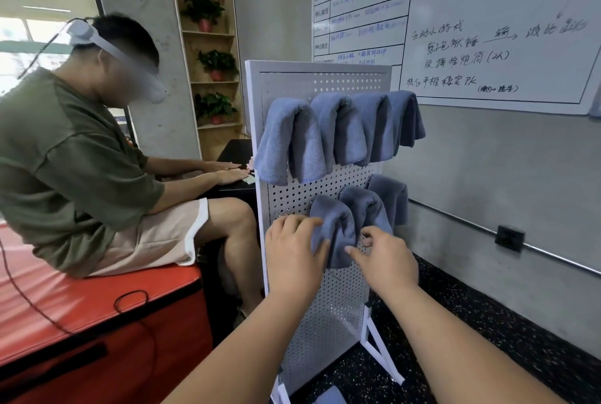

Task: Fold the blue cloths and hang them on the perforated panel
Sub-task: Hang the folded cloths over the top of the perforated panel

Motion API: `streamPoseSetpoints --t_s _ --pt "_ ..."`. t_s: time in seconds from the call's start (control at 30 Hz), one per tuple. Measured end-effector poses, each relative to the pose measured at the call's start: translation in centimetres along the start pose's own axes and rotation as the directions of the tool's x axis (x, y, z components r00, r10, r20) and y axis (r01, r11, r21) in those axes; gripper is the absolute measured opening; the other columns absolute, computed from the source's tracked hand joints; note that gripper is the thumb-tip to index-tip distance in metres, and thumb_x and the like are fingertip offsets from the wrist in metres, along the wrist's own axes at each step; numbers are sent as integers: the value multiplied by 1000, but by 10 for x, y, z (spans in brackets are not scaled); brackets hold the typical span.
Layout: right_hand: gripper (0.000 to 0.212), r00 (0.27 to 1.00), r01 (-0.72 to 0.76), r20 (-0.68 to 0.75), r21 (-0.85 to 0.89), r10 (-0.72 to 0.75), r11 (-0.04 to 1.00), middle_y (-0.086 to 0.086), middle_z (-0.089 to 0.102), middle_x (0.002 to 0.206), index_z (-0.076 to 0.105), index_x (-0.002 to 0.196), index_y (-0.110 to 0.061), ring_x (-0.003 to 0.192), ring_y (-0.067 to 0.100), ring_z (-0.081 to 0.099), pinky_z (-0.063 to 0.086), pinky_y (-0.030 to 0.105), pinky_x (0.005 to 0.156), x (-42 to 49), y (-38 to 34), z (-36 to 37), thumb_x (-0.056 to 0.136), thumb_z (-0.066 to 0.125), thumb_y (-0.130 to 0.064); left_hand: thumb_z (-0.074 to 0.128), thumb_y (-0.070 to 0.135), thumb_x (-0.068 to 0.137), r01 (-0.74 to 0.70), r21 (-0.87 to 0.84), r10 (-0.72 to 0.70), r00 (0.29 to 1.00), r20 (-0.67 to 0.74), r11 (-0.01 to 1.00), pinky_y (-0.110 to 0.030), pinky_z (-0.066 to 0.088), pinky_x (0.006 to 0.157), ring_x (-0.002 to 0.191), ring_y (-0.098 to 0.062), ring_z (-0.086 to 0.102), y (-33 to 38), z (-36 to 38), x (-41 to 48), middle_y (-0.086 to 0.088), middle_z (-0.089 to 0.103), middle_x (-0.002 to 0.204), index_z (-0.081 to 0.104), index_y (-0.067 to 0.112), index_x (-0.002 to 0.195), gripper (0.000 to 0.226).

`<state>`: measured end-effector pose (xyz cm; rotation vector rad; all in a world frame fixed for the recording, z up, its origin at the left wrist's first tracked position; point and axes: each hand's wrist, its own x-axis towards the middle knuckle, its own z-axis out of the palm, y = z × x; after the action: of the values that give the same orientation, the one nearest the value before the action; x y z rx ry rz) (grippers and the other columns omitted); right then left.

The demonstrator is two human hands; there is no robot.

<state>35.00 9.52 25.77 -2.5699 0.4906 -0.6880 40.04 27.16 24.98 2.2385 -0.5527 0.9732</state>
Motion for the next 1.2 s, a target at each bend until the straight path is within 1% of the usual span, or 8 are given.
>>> streamPoseSetpoints --t_s 0.2,0.37,0.5,0.63,0.8,1.0,1.1,1.2 --pt "53 999 -20 33 21 19 1000 -9 74 119 63 136 -31 104 21 72 61 39 74 -33 2 4 93 75 -58 78 40 90 17 2 -17 999 -44 1000 -36 40 85 110 -21 53 -1 -12 -45 9 61 112 72 31 118 30" --pt "55 992 -55 111 23 52 998 -10 75 124 64 138 -32 103 17 73 56 34 75 -67 20 25 92 74 -59 75 46 93 121 -17 -118 985 129 992 -41 46 86 108 -21 56 -13 4 -96 9 63 113 70 32 120 31" --pt "47 976 -93 198 -3 92 996 -10 75 120 67 133 -33 101 18 72 55 32 74 -98 48 54 93 75 -56 72 49 94 209 -14 -194 928 317 978 -42 49 89 106 -19 59 -27 27 -142 11 65 110 69 33 118 29" --pt "52 926 -114 346 -122 150 986 -6 72 124 63 135 -33 105 22 71 60 37 80 -129 87 91 91 75 -58 73 47 94 298 17 -267 826 497 954 -44 53 94 108 -19 61 -41 55 -188 10 67 111 69 32 120 30" --pt "63 807 -41 565 -237 171 971 3 63 138 51 149 -30 123 27 64 57 41 95 -144 125 127 95 72 -55 74 45 94 338 121 -330 671 664 933 -40 54 93 110 -22 64 -63 91 -234 3 69 119 69 28 124 35" --pt "56 707 -56 656 -318 262 947 3 56 139 49 149 -31 125 26 61 53 39 95 -174 172 187 100 66 -52 77 43 92 347 261 -400 431 809 901 -42 58 98 119 -23 67 -91 145 -264 3 68 136 63 33 139 50" --pt "56 651 -145 686 -308 325 940 2 54 141 48 150 -31 128 26 59 53 39 97 -184 193 217 100 66 -51 77 41 93 340 301 -419 359 834 891 -45 56 102 124 -25 64 -103 177 -274 2 64 141 58 32 145 56" --pt "54 626 -189 710 -263 322 946 1 55 135 50 147 -31 123 26 60 56 39 94 -184 207 246 99 68 -50 76 40 95 349 311 -422 310 852 884 -47 56 100 126 -25 62 -116 210 -286 2 61 145 56 31 147 57"
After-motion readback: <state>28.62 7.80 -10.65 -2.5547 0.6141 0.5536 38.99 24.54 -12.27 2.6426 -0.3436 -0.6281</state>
